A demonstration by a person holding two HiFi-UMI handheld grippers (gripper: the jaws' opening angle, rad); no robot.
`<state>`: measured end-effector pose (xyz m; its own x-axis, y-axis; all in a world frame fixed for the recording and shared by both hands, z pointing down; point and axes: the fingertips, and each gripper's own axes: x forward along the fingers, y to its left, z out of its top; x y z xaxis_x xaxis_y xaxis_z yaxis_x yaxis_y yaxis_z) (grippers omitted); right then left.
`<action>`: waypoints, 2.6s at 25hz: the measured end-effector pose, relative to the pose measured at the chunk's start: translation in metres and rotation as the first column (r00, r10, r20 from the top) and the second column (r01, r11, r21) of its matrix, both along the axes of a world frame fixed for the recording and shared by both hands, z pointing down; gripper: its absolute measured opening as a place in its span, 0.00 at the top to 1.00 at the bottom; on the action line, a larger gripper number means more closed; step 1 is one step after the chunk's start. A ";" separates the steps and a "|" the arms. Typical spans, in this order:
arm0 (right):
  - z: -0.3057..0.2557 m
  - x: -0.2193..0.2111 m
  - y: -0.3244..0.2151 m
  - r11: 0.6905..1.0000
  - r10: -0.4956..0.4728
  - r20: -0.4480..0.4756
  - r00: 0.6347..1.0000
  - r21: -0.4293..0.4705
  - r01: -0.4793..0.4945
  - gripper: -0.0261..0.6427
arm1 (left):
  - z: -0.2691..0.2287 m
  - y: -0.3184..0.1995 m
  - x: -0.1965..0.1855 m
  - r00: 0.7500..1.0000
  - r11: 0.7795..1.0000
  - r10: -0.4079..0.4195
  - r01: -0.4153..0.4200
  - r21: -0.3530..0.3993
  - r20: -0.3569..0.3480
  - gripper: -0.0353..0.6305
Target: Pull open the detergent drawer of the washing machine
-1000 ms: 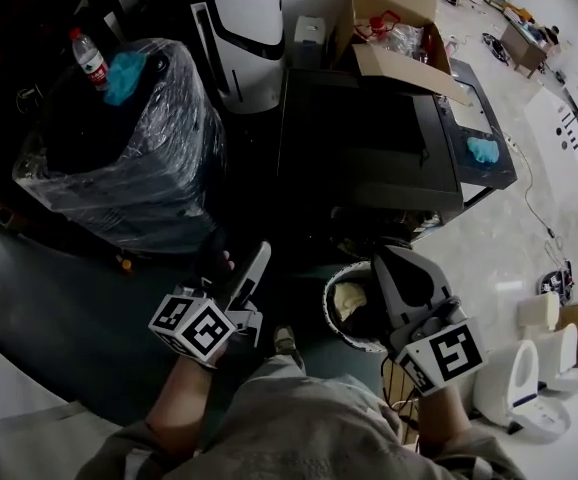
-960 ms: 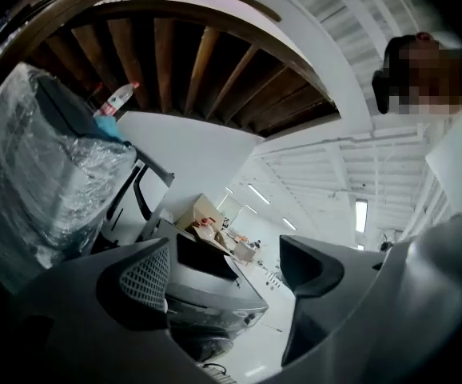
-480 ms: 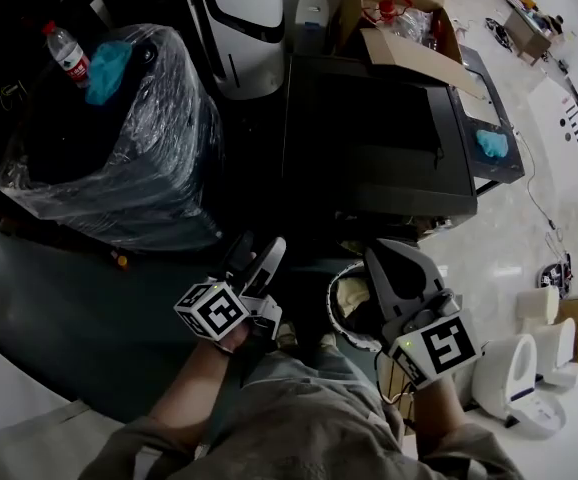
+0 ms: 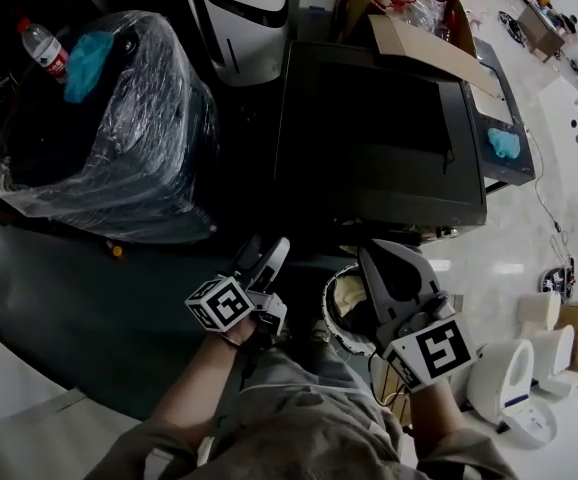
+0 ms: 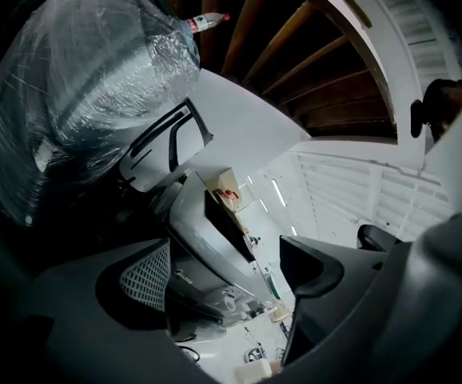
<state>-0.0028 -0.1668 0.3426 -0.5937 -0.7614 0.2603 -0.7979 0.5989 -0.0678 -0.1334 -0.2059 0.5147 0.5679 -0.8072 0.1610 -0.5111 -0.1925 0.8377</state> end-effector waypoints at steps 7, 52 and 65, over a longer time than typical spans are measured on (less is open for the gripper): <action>0.038 0.017 -0.021 1.000 -0.008 -0.025 1.000 -0.024 0.008 0.91 | 0.057 -0.015 0.025 1.000 0.998 -0.012 0.010 -0.068 -0.028 0.31; 0.130 0.031 -0.035 0.991 -0.011 0.007 1.000 -0.132 0.012 0.91 | 0.132 -0.050 0.060 0.923 0.986 -0.134 0.089 -0.138 -0.360 0.31; 0.128 0.032 0.009 0.990 -0.051 -0.013 0.999 -0.135 0.049 0.91 | 0.133 0.020 0.056 0.930 0.986 -0.108 0.056 -0.155 -0.352 0.31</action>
